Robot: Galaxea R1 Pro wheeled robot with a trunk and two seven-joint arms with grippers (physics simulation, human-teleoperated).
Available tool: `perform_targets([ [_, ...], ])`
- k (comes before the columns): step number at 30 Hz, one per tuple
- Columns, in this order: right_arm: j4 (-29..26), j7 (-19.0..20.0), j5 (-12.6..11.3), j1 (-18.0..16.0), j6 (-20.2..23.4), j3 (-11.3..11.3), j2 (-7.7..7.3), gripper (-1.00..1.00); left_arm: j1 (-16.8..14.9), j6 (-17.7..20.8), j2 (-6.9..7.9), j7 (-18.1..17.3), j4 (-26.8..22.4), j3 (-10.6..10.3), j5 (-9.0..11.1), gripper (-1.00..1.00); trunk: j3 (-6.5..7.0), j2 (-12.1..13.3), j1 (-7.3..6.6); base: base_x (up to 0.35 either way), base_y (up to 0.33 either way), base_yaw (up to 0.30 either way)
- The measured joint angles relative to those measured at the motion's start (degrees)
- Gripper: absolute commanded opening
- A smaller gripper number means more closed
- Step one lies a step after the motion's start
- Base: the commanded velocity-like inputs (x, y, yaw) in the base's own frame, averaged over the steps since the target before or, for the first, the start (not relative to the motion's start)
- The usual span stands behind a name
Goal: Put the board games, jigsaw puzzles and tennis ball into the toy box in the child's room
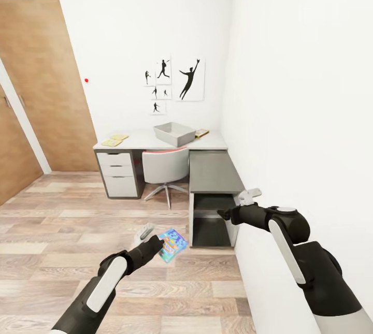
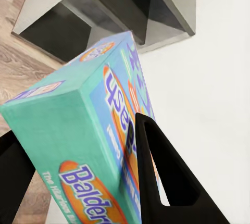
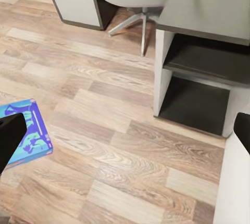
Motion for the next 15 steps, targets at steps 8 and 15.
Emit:
perform_targets([
  [8,0.0,0.1,0.0,0.0,0.0,-0.1,0.01,1.00,0.0,-0.1,0.04,-0.5,-0.1,-0.2,-0.1,-1.00,0.00,0.0,0.00,0.330,0.003,0.000],
  [15,0.0,0.1,0.0,0.0,-0.1,-0.1,0.01,1.00,0.0,-0.1,0.04,-0.6,-0.1,-0.1,-0.1,-1.00,0.00,0.0,0.00,0.341,-0.120,0.000],
])
